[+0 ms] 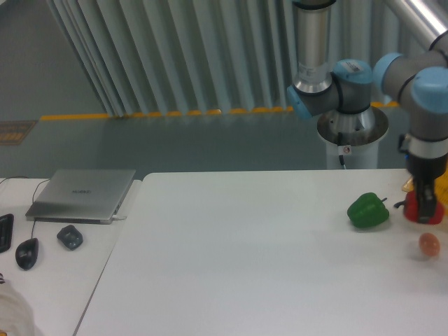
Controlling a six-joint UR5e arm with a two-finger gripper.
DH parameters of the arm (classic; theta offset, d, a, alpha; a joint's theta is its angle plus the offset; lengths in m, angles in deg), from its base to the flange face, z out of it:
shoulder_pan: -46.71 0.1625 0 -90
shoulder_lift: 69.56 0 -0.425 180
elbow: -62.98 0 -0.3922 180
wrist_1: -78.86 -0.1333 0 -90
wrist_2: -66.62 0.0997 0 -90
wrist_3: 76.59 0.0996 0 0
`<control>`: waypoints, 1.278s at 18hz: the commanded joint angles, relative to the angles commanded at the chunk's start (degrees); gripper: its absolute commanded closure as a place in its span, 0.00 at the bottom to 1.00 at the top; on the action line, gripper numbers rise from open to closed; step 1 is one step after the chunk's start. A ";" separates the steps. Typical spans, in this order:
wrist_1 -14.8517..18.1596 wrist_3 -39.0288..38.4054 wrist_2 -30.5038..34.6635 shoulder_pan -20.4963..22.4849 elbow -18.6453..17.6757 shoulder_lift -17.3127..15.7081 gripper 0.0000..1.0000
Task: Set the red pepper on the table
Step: 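Carry the red bell pepper in the gripper down toward the table, then lower the red pepper onto the table beside the green pepper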
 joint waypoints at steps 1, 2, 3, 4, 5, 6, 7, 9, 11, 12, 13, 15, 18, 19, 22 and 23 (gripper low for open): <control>-1.23 -1.67 1.84 -1.58 0.17 0.97 0.48; -2.29 -3.34 3.26 -2.82 0.26 1.93 0.48; -2.73 -4.92 3.88 -4.05 0.96 2.81 0.48; -2.74 -6.16 3.97 -4.93 1.58 3.43 0.48; -2.82 -7.21 3.97 -5.37 2.10 3.96 0.48; -2.82 -8.18 3.97 -5.55 2.37 4.31 0.48; -2.82 -8.97 3.97 -6.25 2.55 4.66 0.48; -2.91 -10.91 3.97 -7.05 2.90 5.54 0.48; -3.17 -11.70 3.97 -7.40 3.25 6.33 0.48; -3.78 -12.23 4.06 -7.92 3.25 6.77 0.48; -4.49 -12.84 4.06 -8.27 3.25 7.04 0.48; -4.67 -14.60 4.06 -8.80 3.51 8.00 0.48; -5.72 -16.00 4.15 -9.86 3.69 9.15 0.48; -5.90 -16.88 4.41 -10.21 3.78 9.50 0.48; -6.16 -17.33 6.87 -10.74 3.95 10.29 0.48; -6.60 -17.42 7.05 -10.83 3.87 10.64 0.48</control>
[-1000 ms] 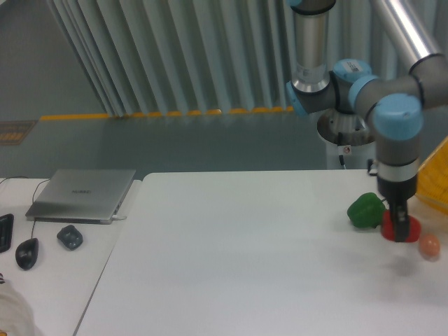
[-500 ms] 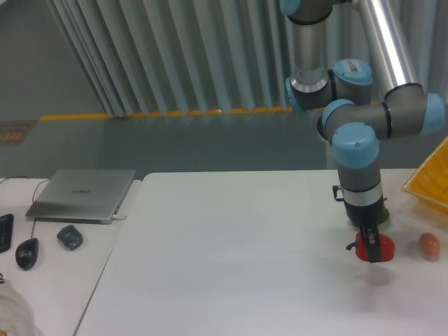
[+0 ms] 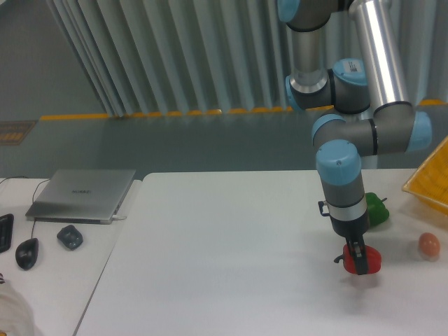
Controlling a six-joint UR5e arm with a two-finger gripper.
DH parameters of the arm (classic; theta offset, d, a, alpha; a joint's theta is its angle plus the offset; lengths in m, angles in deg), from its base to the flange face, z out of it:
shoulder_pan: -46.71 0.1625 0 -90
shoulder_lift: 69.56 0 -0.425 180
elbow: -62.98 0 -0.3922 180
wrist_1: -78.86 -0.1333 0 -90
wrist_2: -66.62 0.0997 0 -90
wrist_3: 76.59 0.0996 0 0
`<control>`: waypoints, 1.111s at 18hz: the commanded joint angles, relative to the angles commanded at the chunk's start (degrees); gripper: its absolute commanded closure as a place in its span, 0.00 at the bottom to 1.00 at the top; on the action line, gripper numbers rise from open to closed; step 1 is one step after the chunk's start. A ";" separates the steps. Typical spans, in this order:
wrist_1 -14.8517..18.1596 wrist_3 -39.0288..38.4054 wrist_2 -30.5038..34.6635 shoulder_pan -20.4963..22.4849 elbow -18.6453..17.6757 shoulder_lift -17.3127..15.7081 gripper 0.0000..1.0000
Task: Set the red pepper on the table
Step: 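Lower the red pepper onto the table beside the green pepper, then open the gripper and lift it off the red pepper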
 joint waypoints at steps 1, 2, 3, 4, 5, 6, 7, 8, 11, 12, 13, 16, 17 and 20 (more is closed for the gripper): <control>-0.09 -0.35 0.09 -0.09 0.00 0.09 0.48; -0.18 -0.87 0.09 -0.44 0.00 0.27 0.48; -0.27 -1.05 0.09 -0.61 0.00 0.27 0.47; -0.36 -0.97 0.09 -0.62 0.00 0.35 0.44; -0.44 -0.97 0.09 -0.62 0.00 0.44 0.36; -0.44 -1.05 0.09 -0.62 0.00 0.44 0.30; -0.53 -1.06 0.09 -0.62 0.00 0.53 0.25; -0.53 -1.06 0.09 -0.62 0.17 0.62 0.18; -0.97 -1.23 0.09 -0.62 0.17 0.71 0.16; -0.97 -1.41 0.09 -0.62 0.17 0.71 0.16; -0.97 -1.41 0.09 -0.62 0.26 0.71 0.16; -0.97 -0.71 0.00 -0.62 1.05 0.36 0.00; -0.88 -0.70 0.00 -0.53 1.66 -0.17 0.00; -0.53 -0.62 0.26 0.17 1.76 -3.59 0.00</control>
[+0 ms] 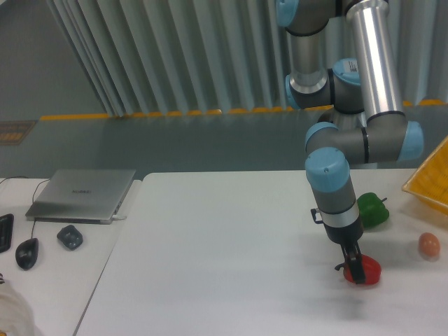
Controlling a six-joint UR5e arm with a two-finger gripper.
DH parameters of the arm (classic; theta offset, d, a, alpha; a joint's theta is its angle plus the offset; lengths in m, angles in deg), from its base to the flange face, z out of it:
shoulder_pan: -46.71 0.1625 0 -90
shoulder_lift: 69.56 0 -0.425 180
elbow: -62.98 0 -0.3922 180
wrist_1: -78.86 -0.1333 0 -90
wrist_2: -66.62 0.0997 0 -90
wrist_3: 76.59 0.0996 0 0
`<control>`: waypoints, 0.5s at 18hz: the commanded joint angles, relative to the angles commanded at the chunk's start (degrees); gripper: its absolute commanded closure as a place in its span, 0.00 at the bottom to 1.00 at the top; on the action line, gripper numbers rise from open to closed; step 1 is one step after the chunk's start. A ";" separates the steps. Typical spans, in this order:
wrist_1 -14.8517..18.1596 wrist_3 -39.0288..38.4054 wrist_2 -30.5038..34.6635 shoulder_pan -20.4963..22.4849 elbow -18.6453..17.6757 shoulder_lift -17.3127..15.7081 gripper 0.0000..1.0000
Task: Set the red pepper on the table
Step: 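Open the gripper and lift it off the red pepper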
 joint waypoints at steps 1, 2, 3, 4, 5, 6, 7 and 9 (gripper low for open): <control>0.09 0.00 0.00 0.79 -0.09 -0.80 0.00; 0.26 -0.70 0.00 1.14 -0.09 -1.50 0.00; 0.44 -0.62 -0.17 1.41 -0.17 -1.94 0.00; 0.53 -0.62 -0.26 2.19 -0.35 -2.38 0.00; 1.22 -0.53 -0.61 2.72 -0.35 -3.00 0.00; 1.75 -0.61 -0.79 3.16 -0.09 -3.44 0.00; 2.54 -0.62 -1.05 3.43 0.17 -3.62 0.00; 5.43 -0.27 -1.58 4.92 1.31 -3.79 0.00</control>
